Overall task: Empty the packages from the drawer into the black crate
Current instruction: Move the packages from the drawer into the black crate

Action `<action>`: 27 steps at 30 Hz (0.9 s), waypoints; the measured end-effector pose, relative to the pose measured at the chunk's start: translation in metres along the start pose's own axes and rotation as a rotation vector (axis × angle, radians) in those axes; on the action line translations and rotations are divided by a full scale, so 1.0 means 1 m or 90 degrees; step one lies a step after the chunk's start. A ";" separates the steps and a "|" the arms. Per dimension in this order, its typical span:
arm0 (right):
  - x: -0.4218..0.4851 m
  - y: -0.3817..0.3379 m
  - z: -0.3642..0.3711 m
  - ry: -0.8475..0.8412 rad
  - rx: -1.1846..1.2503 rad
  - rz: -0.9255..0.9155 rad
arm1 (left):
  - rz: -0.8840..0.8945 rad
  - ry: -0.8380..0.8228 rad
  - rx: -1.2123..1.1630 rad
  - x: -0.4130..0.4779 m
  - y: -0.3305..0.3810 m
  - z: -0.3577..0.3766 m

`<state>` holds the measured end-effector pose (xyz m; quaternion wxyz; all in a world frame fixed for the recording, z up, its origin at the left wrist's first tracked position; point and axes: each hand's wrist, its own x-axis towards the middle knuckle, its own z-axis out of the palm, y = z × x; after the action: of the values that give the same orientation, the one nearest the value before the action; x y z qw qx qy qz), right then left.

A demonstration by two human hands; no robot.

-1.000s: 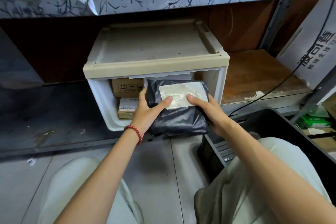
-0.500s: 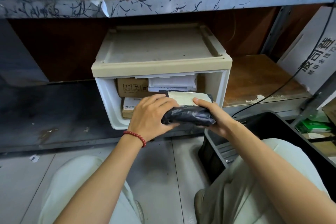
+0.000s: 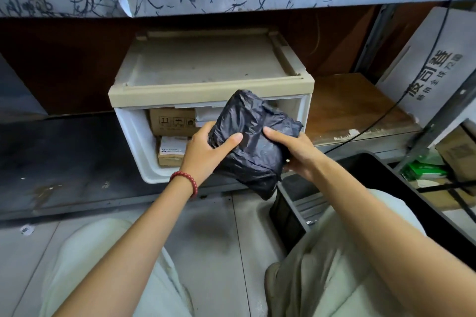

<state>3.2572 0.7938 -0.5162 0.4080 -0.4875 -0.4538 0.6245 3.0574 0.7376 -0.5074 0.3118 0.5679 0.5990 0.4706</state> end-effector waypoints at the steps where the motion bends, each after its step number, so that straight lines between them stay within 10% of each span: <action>1: -0.002 -0.007 -0.005 0.006 -0.045 -0.006 | 0.001 -0.015 0.054 0.002 0.003 0.005; 9: -0.031 -0.042 -0.094 0.155 -0.141 -0.117 | 0.087 -0.101 0.235 0.029 0.061 0.089; 27: -0.053 0.156 -0.224 0.408 0.100 0.225 | 0.111 -0.426 0.449 0.029 -0.016 0.263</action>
<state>3.4757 0.7417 -0.6792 0.4512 -0.6962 -0.1624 0.5342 3.2855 0.8223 -0.6126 0.2356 0.8067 0.5391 0.0556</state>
